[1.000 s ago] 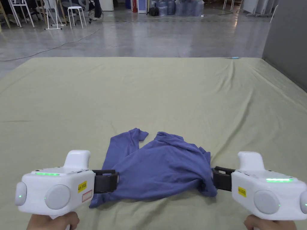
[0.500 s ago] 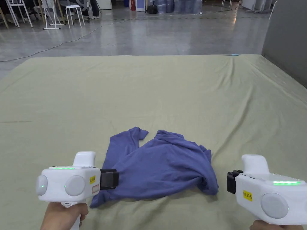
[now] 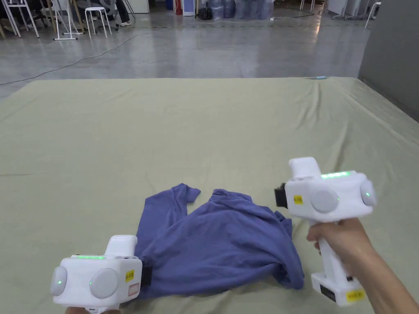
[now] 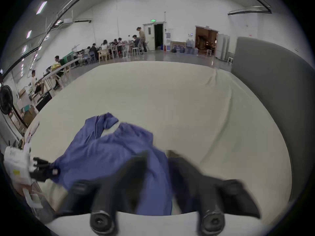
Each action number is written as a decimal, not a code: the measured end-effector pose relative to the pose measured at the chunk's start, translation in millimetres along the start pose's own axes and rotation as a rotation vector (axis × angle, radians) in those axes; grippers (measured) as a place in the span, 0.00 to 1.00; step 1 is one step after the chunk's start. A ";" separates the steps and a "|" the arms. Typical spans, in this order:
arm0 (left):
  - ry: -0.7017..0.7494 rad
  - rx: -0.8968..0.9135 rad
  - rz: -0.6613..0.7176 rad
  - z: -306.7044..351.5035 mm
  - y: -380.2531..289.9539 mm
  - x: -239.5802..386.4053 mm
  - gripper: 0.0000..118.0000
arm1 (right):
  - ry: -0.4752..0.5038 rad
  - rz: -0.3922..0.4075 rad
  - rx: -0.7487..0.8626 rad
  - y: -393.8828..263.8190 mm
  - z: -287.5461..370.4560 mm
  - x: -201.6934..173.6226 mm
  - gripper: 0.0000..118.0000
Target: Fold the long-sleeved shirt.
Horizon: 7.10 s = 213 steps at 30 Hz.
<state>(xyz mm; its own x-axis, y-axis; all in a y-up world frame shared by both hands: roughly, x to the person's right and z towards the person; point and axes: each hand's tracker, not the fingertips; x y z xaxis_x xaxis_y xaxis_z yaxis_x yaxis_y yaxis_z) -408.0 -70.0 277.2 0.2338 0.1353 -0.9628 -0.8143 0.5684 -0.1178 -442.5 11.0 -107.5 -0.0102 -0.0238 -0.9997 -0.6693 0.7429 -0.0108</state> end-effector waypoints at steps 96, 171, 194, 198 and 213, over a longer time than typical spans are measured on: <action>0.012 -0.006 -0.122 80.3 -60.6 -37.7 0.99 | 0.059 -0.050 -0.181 -178.6 121.9 -31.1 0.82; 0.078 0.527 0.062 181.8 216.2 -23.9 0.04 | 0.001 0.192 0.047 265.9 54.2 2.8 0.00; 0.089 0.706 -0.025 237.9 470.4 46.6 0.04 | -0.226 -0.033 0.465 390.8 158.0 76.9 0.00; 0.098 0.641 -0.046 191.7 446.0 46.3 0.04 | -0.201 -0.080 0.393 352.6 114.1 87.3 0.00; 0.015 0.501 -0.019 103.2 301.5 20.6 0.04 | -0.153 -0.055 0.277 190.0 63.9 76.7 0.00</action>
<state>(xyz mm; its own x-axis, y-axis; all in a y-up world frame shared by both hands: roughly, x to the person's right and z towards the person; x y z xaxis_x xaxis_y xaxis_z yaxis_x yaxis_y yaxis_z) -593.9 187.9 246.9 0.2356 0.1110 -0.9655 -0.4538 0.8911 -0.0082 -522.9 193.1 -187.7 0.1467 0.0162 -0.9890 -0.4377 0.8977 -0.0502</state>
